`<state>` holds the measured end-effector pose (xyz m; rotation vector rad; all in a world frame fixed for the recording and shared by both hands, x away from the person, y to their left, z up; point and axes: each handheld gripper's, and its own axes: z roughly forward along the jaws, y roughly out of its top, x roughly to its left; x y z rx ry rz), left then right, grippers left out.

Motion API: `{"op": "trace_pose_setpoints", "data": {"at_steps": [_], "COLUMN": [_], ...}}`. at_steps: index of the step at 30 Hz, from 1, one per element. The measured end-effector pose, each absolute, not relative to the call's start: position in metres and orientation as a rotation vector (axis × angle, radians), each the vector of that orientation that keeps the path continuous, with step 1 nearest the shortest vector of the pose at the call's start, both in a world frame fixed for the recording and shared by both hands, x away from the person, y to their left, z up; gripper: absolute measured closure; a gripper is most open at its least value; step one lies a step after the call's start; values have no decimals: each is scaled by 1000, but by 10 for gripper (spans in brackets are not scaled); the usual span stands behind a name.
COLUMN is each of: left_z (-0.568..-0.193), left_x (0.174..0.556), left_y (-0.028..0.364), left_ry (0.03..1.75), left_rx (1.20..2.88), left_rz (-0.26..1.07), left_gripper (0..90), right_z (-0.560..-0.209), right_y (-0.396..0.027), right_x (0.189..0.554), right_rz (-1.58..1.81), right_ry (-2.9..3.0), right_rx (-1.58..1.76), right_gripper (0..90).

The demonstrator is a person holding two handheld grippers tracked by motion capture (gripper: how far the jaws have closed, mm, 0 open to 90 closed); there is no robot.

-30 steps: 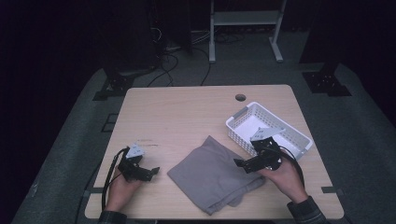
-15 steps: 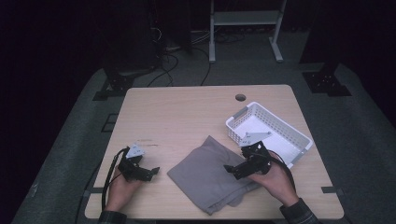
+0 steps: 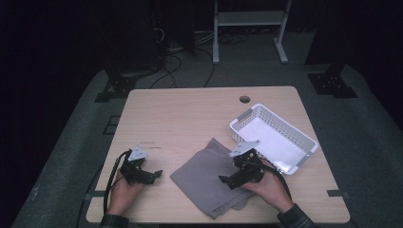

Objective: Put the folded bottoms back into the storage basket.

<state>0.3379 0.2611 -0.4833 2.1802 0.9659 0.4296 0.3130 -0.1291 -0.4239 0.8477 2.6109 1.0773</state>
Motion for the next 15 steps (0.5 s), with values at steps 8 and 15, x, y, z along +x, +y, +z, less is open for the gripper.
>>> {"op": "trace_pose_setpoints", "data": {"at_steps": [8,15], "left_z": [-483,-483], "left_x": [338,338], "left_y": [261,261], "left_ry": [968,968], "left_rx": [2179,2179], "left_rz": [429,429], "left_gripper": [0,0], "right_z": [-438,-449], "right_y": [-117,-108], "right_x": [316,319], "right_rz": [1041,1015], "right_ry": [2646,2650], "right_rx": [858,854], "right_gripper": [0,0]}}
